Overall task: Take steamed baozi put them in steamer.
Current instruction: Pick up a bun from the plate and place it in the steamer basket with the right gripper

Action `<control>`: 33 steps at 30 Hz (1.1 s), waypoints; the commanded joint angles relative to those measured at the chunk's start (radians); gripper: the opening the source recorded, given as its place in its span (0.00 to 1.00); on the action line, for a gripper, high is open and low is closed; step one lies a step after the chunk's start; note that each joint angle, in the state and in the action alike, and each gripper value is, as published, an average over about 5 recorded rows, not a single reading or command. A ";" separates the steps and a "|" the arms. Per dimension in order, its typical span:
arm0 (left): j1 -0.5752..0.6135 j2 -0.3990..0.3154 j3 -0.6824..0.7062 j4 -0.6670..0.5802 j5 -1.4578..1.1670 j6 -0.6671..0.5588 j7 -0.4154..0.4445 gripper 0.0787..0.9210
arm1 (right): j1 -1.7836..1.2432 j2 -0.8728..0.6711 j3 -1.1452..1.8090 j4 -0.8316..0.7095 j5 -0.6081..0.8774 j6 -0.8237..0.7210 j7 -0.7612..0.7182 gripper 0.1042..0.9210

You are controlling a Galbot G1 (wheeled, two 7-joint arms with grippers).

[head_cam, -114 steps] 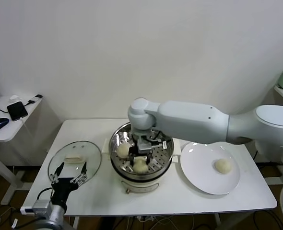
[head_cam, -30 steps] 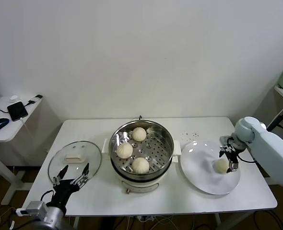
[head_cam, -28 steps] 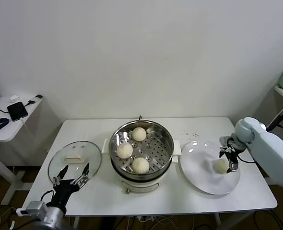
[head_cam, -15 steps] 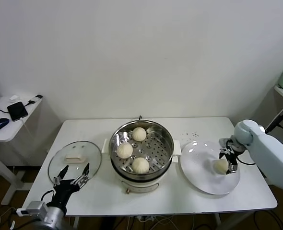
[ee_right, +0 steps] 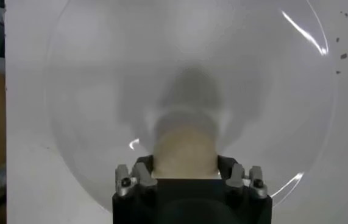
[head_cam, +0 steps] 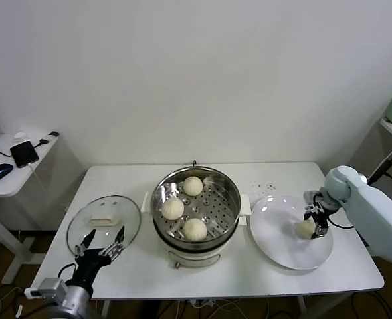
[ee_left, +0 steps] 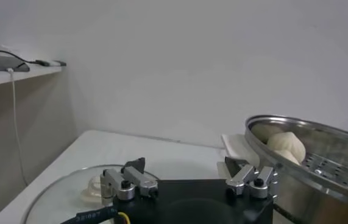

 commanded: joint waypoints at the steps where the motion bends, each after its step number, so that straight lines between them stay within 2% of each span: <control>1: -0.004 0.005 0.006 0.005 0.003 -0.001 0.000 0.88 | 0.017 -0.013 -0.013 0.018 0.042 -0.020 -0.001 0.62; 5: -0.009 0.008 0.023 0.018 0.041 -0.018 -0.006 0.88 | 0.086 -0.057 -0.081 0.090 0.127 -0.063 -0.007 0.59; 8: -0.015 0.014 0.047 0.039 0.088 -0.038 -0.016 0.88 | 0.201 -0.113 -0.194 0.200 0.220 -0.116 -0.002 0.59; 12: -0.027 0.022 0.077 0.048 0.107 -0.045 -0.025 0.88 | 0.402 -0.156 -0.379 0.350 0.408 -0.224 -0.001 0.59; 16: -0.039 0.029 0.100 0.046 0.112 -0.051 -0.029 0.88 | 0.631 -0.120 -0.597 0.418 0.626 -0.357 0.024 0.59; 21: -0.052 0.044 0.101 0.058 0.119 -0.068 -0.038 0.88 | 0.839 -0.003 -0.775 0.418 0.830 -0.474 0.066 0.59; 25: -0.060 0.048 0.084 0.062 0.119 -0.073 -0.042 0.88 | 0.922 0.077 -0.837 0.403 0.905 -0.517 0.080 0.59; 33: -0.060 0.055 0.043 0.055 0.131 -0.069 -0.045 0.88 | 0.926 0.161 -0.870 0.418 0.946 -0.553 0.104 0.59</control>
